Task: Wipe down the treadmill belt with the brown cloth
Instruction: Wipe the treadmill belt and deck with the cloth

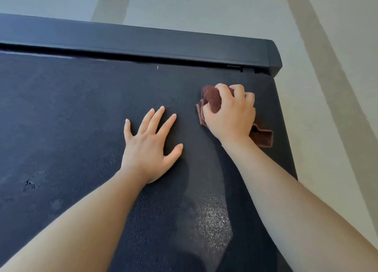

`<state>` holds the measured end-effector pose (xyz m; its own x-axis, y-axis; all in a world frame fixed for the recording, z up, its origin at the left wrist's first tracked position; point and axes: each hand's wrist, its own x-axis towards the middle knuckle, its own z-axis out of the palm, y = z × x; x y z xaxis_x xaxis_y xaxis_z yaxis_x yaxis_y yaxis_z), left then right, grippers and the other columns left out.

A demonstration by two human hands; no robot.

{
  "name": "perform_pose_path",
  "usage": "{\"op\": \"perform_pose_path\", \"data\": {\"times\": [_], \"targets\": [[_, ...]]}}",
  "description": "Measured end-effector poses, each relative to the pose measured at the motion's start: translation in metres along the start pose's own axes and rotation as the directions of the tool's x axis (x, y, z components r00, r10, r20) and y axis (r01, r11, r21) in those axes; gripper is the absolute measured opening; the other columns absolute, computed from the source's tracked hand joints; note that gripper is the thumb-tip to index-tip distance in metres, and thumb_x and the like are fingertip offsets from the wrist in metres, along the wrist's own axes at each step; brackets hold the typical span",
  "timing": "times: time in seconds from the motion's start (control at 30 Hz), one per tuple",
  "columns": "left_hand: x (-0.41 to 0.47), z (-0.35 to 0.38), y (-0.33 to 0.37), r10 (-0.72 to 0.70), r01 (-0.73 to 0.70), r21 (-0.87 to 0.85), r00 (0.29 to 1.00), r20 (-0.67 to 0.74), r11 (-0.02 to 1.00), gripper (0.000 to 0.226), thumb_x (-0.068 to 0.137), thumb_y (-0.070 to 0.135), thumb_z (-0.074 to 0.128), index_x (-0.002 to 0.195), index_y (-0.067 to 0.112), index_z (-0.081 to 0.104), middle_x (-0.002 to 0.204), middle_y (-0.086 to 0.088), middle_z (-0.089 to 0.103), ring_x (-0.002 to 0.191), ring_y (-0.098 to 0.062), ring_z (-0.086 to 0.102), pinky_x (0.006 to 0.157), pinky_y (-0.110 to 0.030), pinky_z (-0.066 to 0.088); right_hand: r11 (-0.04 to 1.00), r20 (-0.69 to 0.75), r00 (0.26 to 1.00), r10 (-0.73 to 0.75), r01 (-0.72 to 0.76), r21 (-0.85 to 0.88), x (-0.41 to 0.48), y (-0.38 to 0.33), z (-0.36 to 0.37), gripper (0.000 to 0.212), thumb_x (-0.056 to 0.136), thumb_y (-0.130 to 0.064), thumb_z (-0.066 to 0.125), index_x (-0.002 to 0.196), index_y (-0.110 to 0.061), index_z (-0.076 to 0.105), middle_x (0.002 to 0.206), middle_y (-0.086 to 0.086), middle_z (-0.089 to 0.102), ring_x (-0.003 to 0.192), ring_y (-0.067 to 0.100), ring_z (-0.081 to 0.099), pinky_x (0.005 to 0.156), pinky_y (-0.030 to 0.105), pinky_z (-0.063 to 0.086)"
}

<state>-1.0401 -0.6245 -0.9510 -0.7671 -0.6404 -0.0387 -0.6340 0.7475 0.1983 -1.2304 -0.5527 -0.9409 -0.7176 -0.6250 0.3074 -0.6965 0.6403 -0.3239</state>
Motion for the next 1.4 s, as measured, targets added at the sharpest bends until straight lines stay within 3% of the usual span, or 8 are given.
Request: {"op": "perform_pose_path", "data": {"times": [0.2,0.37,0.5,0.67,0.97,1.4], "targets": [[0.000,-0.001,0.001,-0.010,0.010,-0.014,1.000,-0.002,1.000,0.073,0.080,0.068,0.018,0.147,0.041,0.011,0.158,0.009,0.003,0.145,-0.012,-0.003,0.112,-0.059,-0.001,1.000,-0.002,1.000,0.015,-0.015,0.018,0.048,0.000,0.014,0.045,0.078,-0.045,0.056,0.118,-0.026,0.058,0.119,0.008,0.054,0.104,0.036,0.046,0.073,0.043,0.045],[0.001,-0.001,0.000,-0.003,0.002,-0.017,1.000,-0.007,1.000,0.073,0.080,0.069,0.018,0.147,0.040,0.013,0.158,0.008,0.005,0.145,-0.013,-0.001,0.112,-0.059,0.000,0.998,0.078,0.995,0.056,-0.055,-0.020,0.054,-0.006,0.009,0.046,0.082,-0.049,0.056,0.122,-0.028,0.054,0.123,0.007,0.050,0.110,0.033,0.044,0.080,0.043,0.046],[0.001,0.000,0.001,0.003,-0.003,-0.016,1.000,-0.014,1.000,0.073,0.080,0.069,0.018,0.147,0.040,0.015,0.158,0.006,0.008,0.145,-0.015,0.002,0.111,-0.060,0.001,0.999,0.142,0.990,-0.008,0.015,-0.048,0.021,-0.007,-0.007,0.049,0.083,-0.049,0.055,0.126,-0.028,0.051,0.128,0.007,0.047,0.112,0.033,0.042,0.081,0.043,0.044],[0.001,-0.001,0.001,0.001,-0.001,-0.004,1.000,-0.004,1.000,0.074,0.079,0.069,0.017,0.147,0.040,0.014,0.158,0.007,0.007,0.145,-0.014,0.001,0.112,-0.059,0.001,0.996,0.070,0.993,-0.091,0.092,-0.010,-0.013,0.005,-0.013,0.048,0.081,-0.045,0.058,0.124,-0.025,0.056,0.125,0.009,0.052,0.107,0.035,0.045,0.074,0.044,0.047],[0.002,0.000,0.000,0.001,-0.001,0.001,1.000,-0.006,1.000,0.072,0.080,0.068,0.022,0.147,0.039,0.016,0.158,0.008,0.008,0.145,-0.013,0.001,0.112,-0.058,0.000,0.999,0.079,0.996,0.031,-0.030,-0.017,0.058,0.002,0.009,0.051,0.084,-0.051,0.053,0.128,-0.028,0.049,0.129,0.008,0.047,0.114,0.033,0.043,0.084,0.045,0.048],[0.006,0.006,-0.004,0.054,-0.054,0.003,0.997,-0.049,0.999,0.067,0.087,0.064,0.031,0.146,0.037,0.018,0.158,0.003,0.010,0.145,-0.017,0.004,0.111,-0.061,0.000,0.992,0.129,0.987,-0.098,0.107,-0.067,-0.061,-0.004,-0.032,0.052,0.085,-0.052,0.051,0.131,-0.028,0.046,0.132,0.008,0.046,0.113,0.032,0.043,0.086,0.044,0.049]]}}
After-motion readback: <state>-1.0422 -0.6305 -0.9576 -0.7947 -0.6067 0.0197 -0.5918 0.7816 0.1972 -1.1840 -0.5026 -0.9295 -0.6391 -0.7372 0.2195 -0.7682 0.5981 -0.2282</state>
